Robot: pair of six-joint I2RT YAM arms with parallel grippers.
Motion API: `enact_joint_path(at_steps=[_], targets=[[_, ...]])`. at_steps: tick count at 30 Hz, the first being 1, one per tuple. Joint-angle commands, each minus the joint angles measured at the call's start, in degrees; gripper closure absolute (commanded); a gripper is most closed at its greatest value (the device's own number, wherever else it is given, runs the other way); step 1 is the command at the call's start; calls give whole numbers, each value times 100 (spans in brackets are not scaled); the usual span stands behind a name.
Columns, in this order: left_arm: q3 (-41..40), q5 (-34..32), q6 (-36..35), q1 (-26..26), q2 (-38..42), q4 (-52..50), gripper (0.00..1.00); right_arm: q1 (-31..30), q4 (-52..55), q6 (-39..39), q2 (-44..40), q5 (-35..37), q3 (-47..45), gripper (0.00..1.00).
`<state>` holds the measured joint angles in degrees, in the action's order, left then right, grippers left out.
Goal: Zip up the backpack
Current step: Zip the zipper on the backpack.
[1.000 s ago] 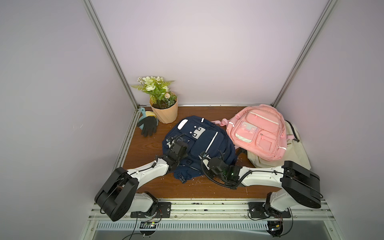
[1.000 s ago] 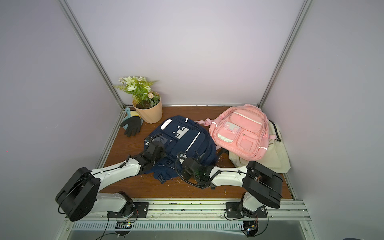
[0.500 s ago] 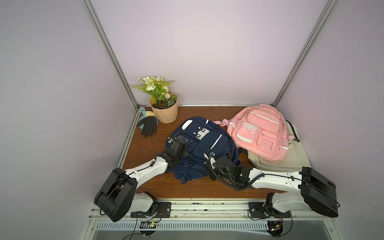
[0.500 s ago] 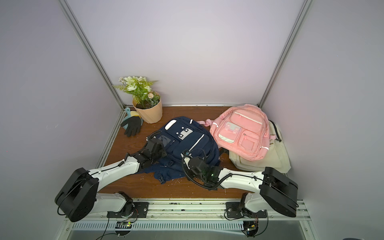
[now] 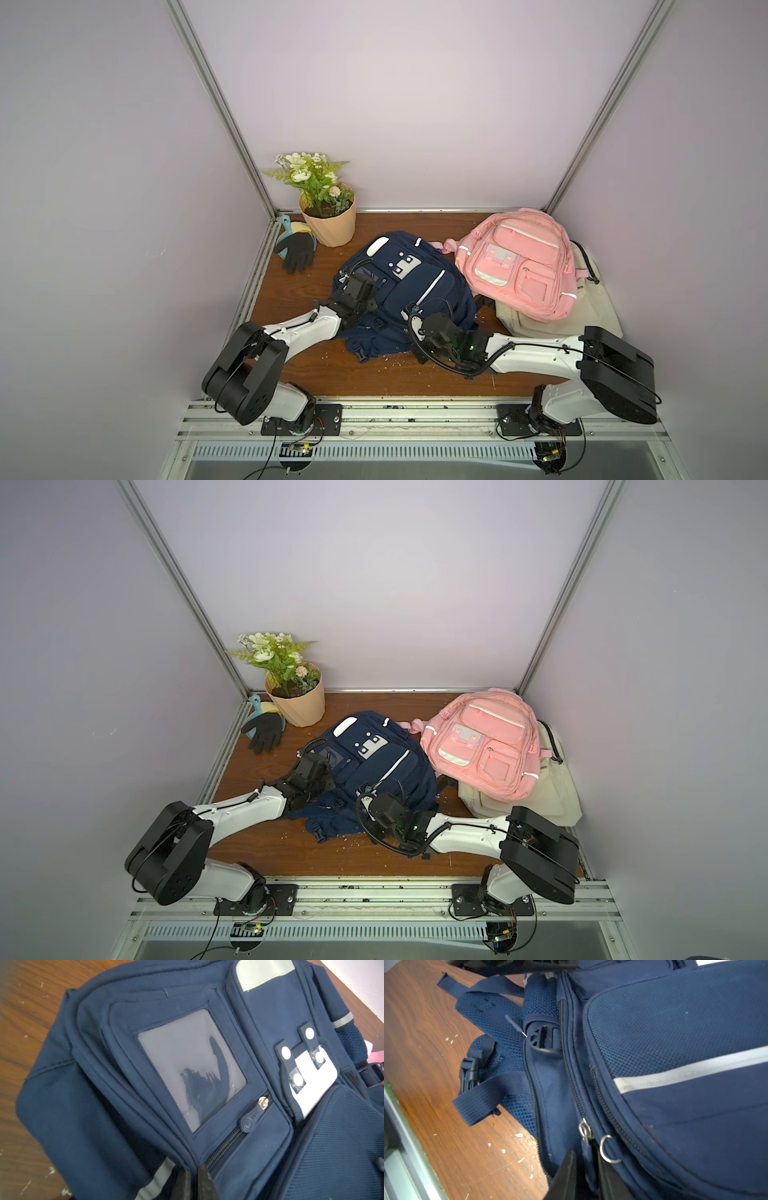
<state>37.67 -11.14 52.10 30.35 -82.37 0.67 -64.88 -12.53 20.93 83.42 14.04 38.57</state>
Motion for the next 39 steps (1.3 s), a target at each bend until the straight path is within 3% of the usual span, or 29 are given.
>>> enact_joint_path(at_steps=[1, 10, 15, 20, 28, 39], targets=[[126, -63, -182, 15, -78, 92, 100, -60, 111, -32, 10, -235, 143, 77], [136, -115, -191, 15, -119, 67, 100, -95, 233, 20, 25, -178, 245, 87], [137, -90, -168, 25, -91, 81, 99, -104, 368, 29, 358, 89, 323, 76], [136, -90, -172, 50, -43, 52, 100, -99, 235, 86, 808, 122, 356, 74], [143, -254, -224, 44, -33, -5, 100, -104, 606, 50, 442, 296, 525, 95], [5, -472, -463, -199, -79, 117, 99, -37, 1520, 732, -444, 660, 459, 100]])
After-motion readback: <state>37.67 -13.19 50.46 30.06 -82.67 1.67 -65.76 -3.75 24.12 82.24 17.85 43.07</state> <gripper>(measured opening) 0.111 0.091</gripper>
